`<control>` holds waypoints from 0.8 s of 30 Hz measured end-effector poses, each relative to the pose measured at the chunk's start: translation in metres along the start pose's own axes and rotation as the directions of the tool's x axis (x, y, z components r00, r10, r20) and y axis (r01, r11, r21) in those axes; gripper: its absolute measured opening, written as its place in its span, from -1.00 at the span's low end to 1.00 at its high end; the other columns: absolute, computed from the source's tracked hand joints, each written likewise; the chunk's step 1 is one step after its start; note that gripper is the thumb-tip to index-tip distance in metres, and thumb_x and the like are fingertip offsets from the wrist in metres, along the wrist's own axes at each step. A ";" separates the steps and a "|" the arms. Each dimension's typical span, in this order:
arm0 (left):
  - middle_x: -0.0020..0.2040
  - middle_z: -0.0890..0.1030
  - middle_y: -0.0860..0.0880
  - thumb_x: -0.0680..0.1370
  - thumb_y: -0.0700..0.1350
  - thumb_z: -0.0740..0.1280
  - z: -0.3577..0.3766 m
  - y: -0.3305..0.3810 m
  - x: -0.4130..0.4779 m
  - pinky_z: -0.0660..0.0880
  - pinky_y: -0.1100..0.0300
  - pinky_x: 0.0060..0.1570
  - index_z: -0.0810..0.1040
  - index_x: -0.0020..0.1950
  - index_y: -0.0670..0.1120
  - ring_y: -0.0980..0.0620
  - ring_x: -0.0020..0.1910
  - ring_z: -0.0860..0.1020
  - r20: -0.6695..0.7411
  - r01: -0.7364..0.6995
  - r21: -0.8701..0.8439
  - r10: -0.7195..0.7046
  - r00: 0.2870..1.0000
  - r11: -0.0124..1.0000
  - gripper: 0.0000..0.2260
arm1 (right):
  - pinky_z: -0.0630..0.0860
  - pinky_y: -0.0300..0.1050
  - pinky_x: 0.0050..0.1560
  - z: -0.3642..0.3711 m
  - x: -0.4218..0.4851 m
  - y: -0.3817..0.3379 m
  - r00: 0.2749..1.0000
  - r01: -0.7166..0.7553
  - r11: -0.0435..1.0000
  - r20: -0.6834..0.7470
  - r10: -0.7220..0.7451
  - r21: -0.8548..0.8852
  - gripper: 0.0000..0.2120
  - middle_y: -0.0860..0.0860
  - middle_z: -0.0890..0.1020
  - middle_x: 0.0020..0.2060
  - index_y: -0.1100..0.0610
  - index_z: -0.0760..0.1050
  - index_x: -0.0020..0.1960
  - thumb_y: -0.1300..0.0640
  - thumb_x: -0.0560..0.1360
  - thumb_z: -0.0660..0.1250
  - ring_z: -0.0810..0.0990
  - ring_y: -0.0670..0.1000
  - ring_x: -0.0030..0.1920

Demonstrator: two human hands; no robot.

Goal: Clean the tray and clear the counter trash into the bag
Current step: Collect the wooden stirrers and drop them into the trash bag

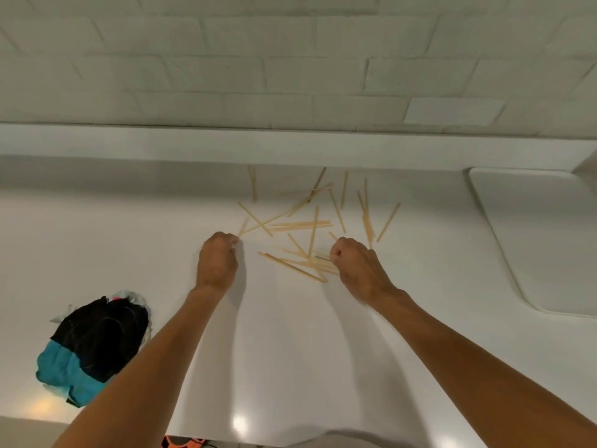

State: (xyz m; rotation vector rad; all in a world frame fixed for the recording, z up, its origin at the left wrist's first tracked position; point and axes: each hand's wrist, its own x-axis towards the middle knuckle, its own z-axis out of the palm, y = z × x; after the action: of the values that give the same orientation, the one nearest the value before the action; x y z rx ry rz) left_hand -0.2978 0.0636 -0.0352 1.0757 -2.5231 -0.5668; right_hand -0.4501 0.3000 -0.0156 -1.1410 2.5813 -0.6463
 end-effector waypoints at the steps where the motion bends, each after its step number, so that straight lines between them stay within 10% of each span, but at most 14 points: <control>1: -0.03 0.63 -0.18 0.50 -0.40 0.22 0.003 0.007 -0.003 0.44 0.12 -0.09 0.65 -0.02 -0.21 -0.17 -0.03 0.57 0.002 -0.005 -0.034 0.005 1.000 0.999 -0.76 | 0.40 0.00 -0.01 0.003 0.001 0.000 1.000 0.002 1.000 -0.004 -0.002 0.015 -0.75 -0.10 0.48 -0.17 -0.04 0.31 -0.17 0.31 0.51 0.12 0.44 0.00 -0.14; 3: -0.09 0.65 -0.10 0.51 -0.38 0.24 0.006 0.014 -0.006 0.45 0.16 -0.11 0.65 -0.06 -0.16 -0.09 -0.09 0.59 0.014 -0.012 -0.096 0.014 1.000 0.995 -0.78 | 0.35 0.04 0.16 0.008 0.000 0.002 0.999 0.017 1.000 0.045 -0.018 0.020 -0.90 -0.08 0.50 0.01 0.02 0.42 0.06 0.02 0.59 0.22 0.45 0.02 0.05; 6: -0.22 0.62 0.04 0.52 -0.34 0.29 0.009 0.014 -0.003 0.46 0.22 -0.16 0.62 -0.14 -0.07 0.01 -0.20 0.59 0.078 0.015 -0.137 -0.005 0.997 0.990 -0.80 | 0.26 0.03 0.27 0.014 -0.002 0.005 0.997 -0.012 1.000 0.076 0.013 -0.008 -0.52 -0.06 0.44 0.20 0.01 0.43 0.32 -0.21 0.50 0.31 0.37 0.01 0.22; 13: -0.04 0.59 -0.01 0.53 -0.27 0.35 0.010 0.030 0.005 0.45 0.37 -0.06 0.61 0.00 -0.03 0.19 -0.12 0.54 0.285 -0.120 -0.321 0.217 0.934 0.939 -0.84 | 0.41 0.02 -0.03 0.012 0.003 0.010 0.999 -0.002 1.000 -0.042 0.002 0.015 -0.75 -0.03 0.55 -0.32 0.05 0.45 -0.35 0.07 0.49 0.34 0.50 0.01 -0.16; 18: 0.17 0.36 0.09 0.42 0.09 0.50 0.017 0.044 0.003 0.18 0.16 0.27 0.47 0.36 0.07 0.09 0.20 0.27 0.490 -0.212 -0.245 0.309 0.815 0.946 -0.47 | 0.38 0.01 0.04 0.005 0.005 0.014 0.999 -0.006 1.000 -0.039 0.006 0.002 -0.88 -0.11 0.58 -0.17 -0.04 0.64 -0.12 0.07 0.53 0.33 0.53 -0.02 -0.09; 24: 0.12 0.43 0.14 0.46 0.05 0.46 0.032 0.049 0.002 0.15 0.18 0.19 0.59 0.19 0.08 0.13 0.18 0.29 0.397 -0.316 -0.248 0.394 0.829 0.916 -0.69 | 0.43 0.02 0.05 0.003 0.002 0.013 0.998 -0.018 0.998 -0.054 0.015 -0.060 -0.89 -0.07 0.58 -0.17 0.04 0.62 -0.11 0.13 0.55 0.32 0.56 0.02 -0.11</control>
State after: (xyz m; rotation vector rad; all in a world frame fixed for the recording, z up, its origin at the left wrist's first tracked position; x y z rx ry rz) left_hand -0.3429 0.0999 -0.0387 0.4176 -2.8866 -0.9868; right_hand -0.4585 0.3054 -0.0242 -1.1339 2.6696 -0.6064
